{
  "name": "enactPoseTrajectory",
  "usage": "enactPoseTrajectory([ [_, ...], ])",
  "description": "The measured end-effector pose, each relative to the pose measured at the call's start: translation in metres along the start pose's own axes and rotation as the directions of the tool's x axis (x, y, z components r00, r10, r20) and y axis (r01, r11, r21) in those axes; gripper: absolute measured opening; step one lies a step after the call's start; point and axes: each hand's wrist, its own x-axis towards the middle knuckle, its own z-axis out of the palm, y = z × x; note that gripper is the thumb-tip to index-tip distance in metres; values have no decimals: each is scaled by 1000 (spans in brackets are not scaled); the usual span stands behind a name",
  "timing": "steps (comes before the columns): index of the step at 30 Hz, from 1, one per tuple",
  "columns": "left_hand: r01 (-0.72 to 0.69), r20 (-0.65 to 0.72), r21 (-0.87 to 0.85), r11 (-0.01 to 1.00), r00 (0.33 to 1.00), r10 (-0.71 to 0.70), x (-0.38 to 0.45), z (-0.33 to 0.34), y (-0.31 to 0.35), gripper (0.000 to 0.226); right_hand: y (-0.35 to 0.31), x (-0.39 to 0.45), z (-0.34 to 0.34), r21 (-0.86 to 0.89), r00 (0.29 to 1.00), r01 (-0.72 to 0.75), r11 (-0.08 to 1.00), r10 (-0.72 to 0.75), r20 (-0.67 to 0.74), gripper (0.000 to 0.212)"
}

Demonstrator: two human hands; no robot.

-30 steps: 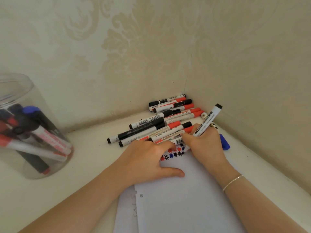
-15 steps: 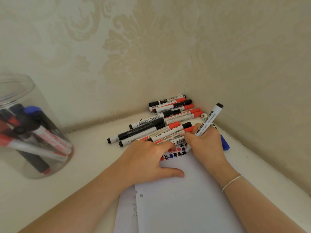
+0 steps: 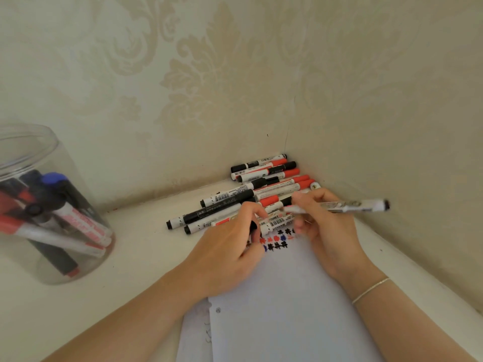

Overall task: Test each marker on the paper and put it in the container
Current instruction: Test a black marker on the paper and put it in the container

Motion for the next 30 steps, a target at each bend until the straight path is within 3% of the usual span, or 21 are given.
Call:
enactPoseTrajectory([
  [2, 15, -10, -44, 999, 1000, -15, 1, 0, -1, 30, -1, -1, 1, 146, 992, -65, 987, 48, 113, 19],
  [5, 31, -3, -50, 998, 1000, -31, 1, 0, -3, 36, -1, -4, 5, 137, 981, -88, 987, 62, 183, 20],
  [14, -35, -25, 55, 998, 999, 36, 1, 3, -6, 31, 1, -8, 9, -64, 976, -42, 997, 54, 210, 19],
  [18, -104, -51, 142, 984, 992, 112, 1, 3, -5, 30, 2, -10, 12, -188, 963, -47, 981, 94, 253, 31],
  [22, -101, -130, 152, 983, 984, 121, 1, -1, -9, 23, -2, -13, 12, -36, 940, -130, 991, 135, 315, 41],
  [25, -122, -201, 123, 985, 969, 145, 1, -3, -5, 24, -2, -13, 15, -25, 971, -94, 995, 98, 219, 36],
  [27, -83, -284, -18, 996, 956, 74, 0, -1, 2, 26, -2, -13, 18, -74, 986, -37, 997, 49, 161, 23],
  [30, 70, -404, -219, 973, 902, -155, 3, 3, 8, 46, -4, -17, 24, -115, 980, -32, 993, 54, 191, 15],
])
